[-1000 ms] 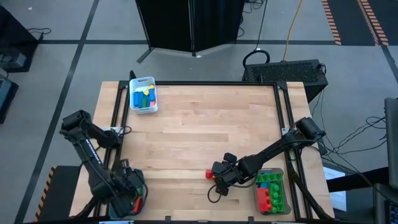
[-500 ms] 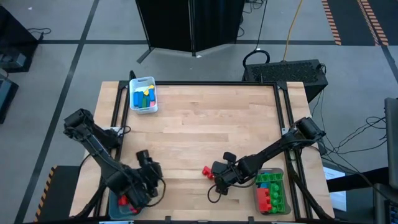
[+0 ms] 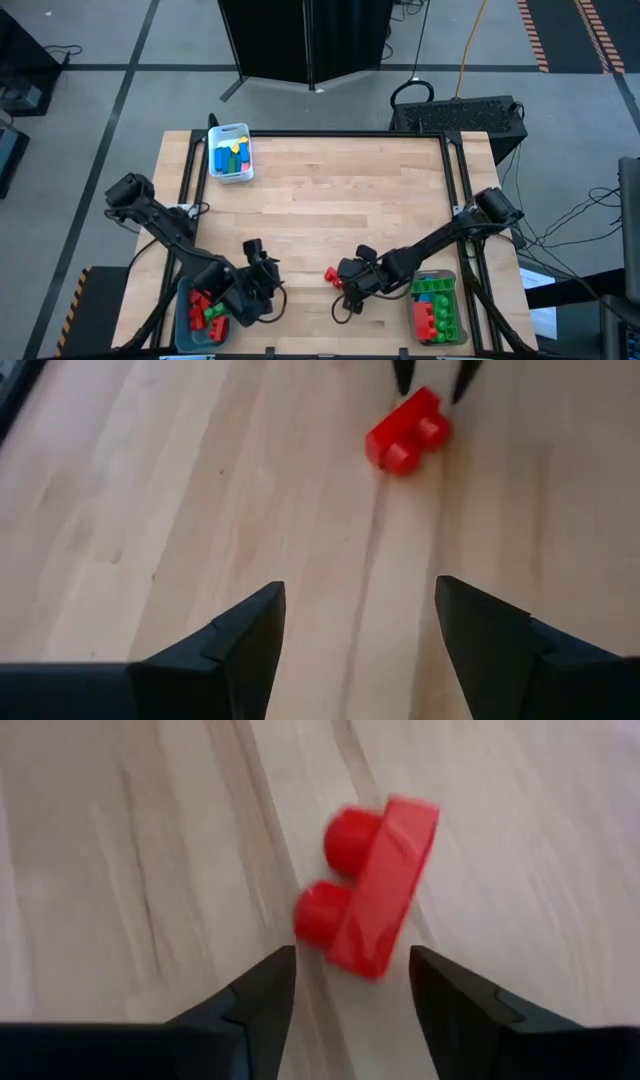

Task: Sort blocks by size
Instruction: Put the red 2 stud gamepiece into the blue bin

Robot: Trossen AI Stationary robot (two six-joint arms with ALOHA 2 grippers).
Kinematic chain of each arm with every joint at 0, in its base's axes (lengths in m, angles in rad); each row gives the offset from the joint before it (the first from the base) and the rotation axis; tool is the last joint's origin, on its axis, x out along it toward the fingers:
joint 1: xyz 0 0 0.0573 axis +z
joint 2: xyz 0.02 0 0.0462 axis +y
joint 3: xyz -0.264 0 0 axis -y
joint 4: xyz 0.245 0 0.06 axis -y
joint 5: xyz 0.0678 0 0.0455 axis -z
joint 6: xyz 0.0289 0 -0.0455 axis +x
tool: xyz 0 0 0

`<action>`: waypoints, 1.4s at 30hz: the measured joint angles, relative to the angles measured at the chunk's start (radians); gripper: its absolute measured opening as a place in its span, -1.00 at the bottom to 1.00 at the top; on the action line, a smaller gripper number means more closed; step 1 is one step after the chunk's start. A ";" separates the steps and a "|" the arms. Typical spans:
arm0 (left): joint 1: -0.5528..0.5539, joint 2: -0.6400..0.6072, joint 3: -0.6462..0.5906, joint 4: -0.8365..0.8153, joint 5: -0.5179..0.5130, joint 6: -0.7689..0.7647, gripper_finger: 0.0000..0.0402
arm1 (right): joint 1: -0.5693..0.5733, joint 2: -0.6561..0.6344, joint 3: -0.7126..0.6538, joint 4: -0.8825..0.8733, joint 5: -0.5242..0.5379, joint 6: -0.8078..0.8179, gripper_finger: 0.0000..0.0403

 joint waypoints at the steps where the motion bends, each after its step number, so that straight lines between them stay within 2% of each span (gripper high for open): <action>1: 0.008 0.001 -0.025 0.025 0.004 0.001 0.21 | -0.003 0.000 0.000 0.017 0.002 -0.007 -0.08; 6: 0.037 0.001 -0.123 0.165 0.023 0.018 0.21 | -0.029 0.000 0.001 0.071 0.005 -0.027 -0.06; 12: 0.067 0.001 -0.230 0.420 0.072 0.117 0.21 | -0.062 0.015 0.001 0.079 -0.003 -0.030 -0.17; 19: 0.096 0.001 -0.293 0.547 0.072 0.134 0.21 | -0.072 0.045 0.002 0.091 -0.034 -0.034 -0.39; 26: 0.113 0.001 -0.346 0.668 0.070 0.133 0.21 | -0.071 0.043 0.003 0.097 -0.036 -0.090 -0.74; 32: 0.114 0.001 -0.392 0.840 0.062 0.200 0.21 | -0.071 0.043 0.003 0.128 -0.028 -0.158 -0.76; 36: 0.114 0.001 -0.414 0.928 0.060 0.274 0.21 | -0.070 0.043 0.002 0.200 -0.025 -0.227 -0.91; 42: 0.113 0.001 -0.443 1.002 0.061 0.381 0.21 | -0.064 0.025 -0.001 0.270 -0.032 -0.315 -0.99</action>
